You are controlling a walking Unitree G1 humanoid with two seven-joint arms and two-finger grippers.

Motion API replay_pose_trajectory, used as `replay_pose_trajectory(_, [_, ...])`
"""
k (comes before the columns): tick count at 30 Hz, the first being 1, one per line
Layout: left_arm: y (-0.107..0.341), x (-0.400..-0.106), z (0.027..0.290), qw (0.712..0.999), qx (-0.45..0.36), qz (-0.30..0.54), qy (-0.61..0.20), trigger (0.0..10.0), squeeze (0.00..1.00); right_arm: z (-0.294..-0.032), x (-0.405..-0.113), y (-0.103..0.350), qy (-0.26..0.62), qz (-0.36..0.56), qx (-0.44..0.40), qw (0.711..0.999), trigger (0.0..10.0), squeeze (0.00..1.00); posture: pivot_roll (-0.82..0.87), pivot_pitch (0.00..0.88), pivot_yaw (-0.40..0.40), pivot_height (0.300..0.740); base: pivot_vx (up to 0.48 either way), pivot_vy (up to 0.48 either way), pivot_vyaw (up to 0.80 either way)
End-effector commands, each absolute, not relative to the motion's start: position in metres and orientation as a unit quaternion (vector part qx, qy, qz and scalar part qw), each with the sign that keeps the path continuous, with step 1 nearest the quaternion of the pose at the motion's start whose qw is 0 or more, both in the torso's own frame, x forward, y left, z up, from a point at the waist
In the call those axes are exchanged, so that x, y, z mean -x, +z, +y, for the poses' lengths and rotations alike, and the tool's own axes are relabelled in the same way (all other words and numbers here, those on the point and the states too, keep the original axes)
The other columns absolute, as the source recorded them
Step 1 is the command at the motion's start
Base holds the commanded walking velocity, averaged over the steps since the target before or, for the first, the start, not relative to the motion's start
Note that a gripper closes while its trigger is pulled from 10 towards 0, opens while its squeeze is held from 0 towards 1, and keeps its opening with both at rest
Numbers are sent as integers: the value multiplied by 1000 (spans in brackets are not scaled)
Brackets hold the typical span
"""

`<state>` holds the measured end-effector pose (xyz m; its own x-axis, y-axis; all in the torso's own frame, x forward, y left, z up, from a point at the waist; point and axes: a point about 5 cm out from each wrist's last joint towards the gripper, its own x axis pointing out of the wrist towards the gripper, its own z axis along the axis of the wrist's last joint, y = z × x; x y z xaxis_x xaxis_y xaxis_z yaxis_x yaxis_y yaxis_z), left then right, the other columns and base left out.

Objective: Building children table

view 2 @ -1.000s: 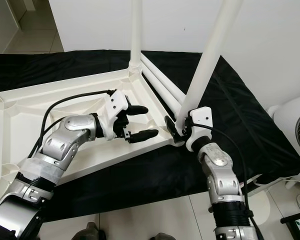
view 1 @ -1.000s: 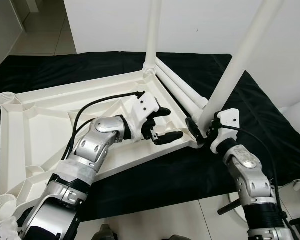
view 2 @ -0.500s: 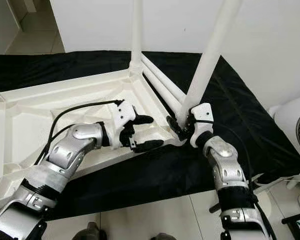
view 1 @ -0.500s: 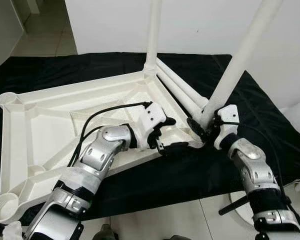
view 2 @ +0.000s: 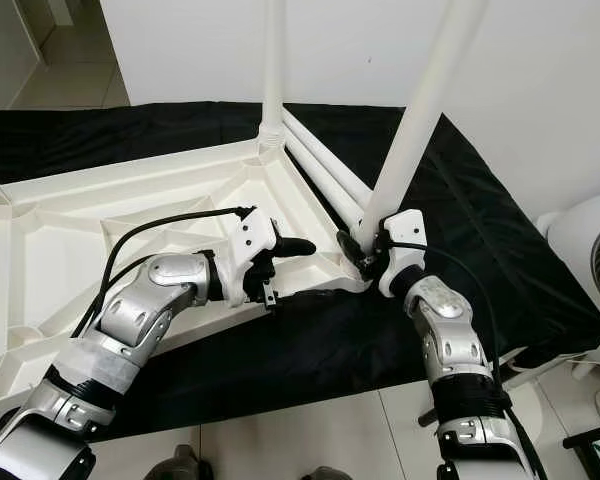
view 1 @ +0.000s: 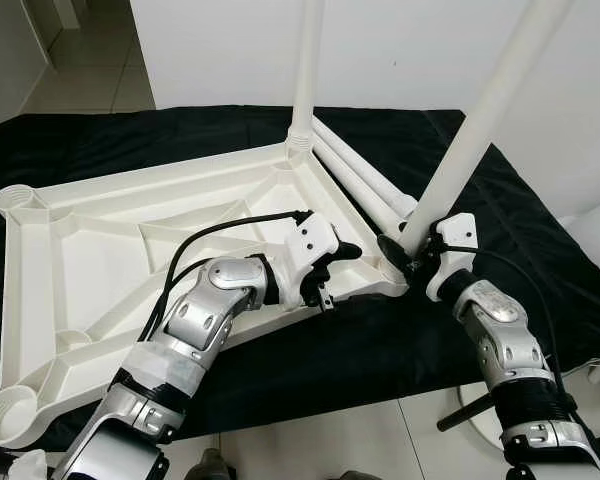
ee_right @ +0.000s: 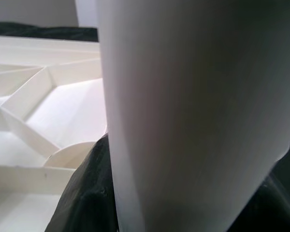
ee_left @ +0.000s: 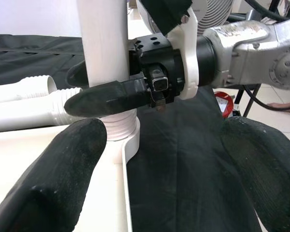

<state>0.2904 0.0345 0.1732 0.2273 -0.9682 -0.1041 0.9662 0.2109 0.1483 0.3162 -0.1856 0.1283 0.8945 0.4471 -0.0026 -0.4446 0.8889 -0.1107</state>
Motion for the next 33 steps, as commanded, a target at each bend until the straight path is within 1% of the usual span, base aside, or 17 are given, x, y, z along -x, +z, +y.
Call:
replay_pose_trajectory(1, [171, -289, 33, 777, -94, 1, -622, 10000, 0, -187, -309, 102, 214, 42, 44, 975, 10000, 0, 4, 0, -34, 740, 0, 0, 0])
replay_pose_trajectory(7, [171, -289, 34, 777, -96, 2, -623, 10000, 0, -191, -311, 102, 108, 56, 22, 992, 10000, 0, 5, 0, -37, 740, 0, 0, 0])
replay_pose_trajectory(11, [171, -289, 35, 777, -96, 3, -622, 10000, 0, -190, -311, 102, 92, 59, 14, 994, 10000, 0, 4, 0, -37, 740, 0, 0, 0])
replay_pose_trajectory(12, [171, -289, 35, 777, -97, 3, -622, 10000, 0, -190, -312, 102, 70, 65, 4, 995, 10000, 0, 3, 0, -36, 740, 0, 0, 0])
replay_pose_trajectory(13, [171, -289, 35, 777, -97, 3, -622, 10000, 0, -190, -312, 102, 70, 65, 4, 995, 10000, 0, 3, 0, -36, 740, 0, 0, 0])
replay_pose_trajectory(15, [171, -288, 35, 777, -97, 3, -622, 10000, 0, -191, -315, 103, 24, 71, -6, 997, 10000, 0, 4, 3, -35, 740, 0, 0, 0])
replay_pose_trajectory(18, [171, -288, 36, 776, -97, 4, -623, 10000, 0, -188, -315, 105, 12, 67, -13, 998, 10000, 0, 4, 2, -35, 740, 0, 0, 0])
replay_pose_trajectory(22, [172, -288, 36, 776, -98, 5, -623, 10000, 0, -178, -314, 111, -23, 54, -33, 998, 10000, 0, 7, 9, -39, 740, 0, 0, 0])
replay_pose_trajectory(23, [171, -288, 37, 776, -98, 6, -623, 10000, 0, -170, -311, 112, -41, 52, -49, 997, 10000, 0, 7, 9, -39, 740, 0, 0, 0])
replay_pose_trajectory(24, [171, -288, 37, 776, -98, 6, -623, 10000, 0, -170, -311, 112, -41, 52, -49, 997, 10000, 0, 7, 9, -39, 740, 0, 0, 0])
replay_pose_trajectory(26, [171, -288, 38, 776, -99, 8, -623, 10000, 0, -153, -303, 111, -94, 48, -67, 992, 10000, 0, 8, 11, -46, 740, 0, 0, 0])
replay_pose_trajectory(27, [171, -288, 38, 776, -99, 8, -623, 10000, 0, -153, -303, 111, -94, 48, -67, 992, 10000, 0, 8, 11, -46, 740, 0, 0, 0])
replay_pose_trajectory(29, [171, -287, 39, 777, -99, 8, -622, 10000, 0, -145, -297, 112, -137, 38, -87, 986, 10000, 0, 9, 15, -47, 740, 0, 0, 0])
replay_pose_trajectory(33, [171, -287, 39, 777, -99, 8, -621, 10000, 0, -144, -295, 113, -151, 35, -96, 983, 10000, 0, 9, 15, -47, 740, 0, 0, 0])
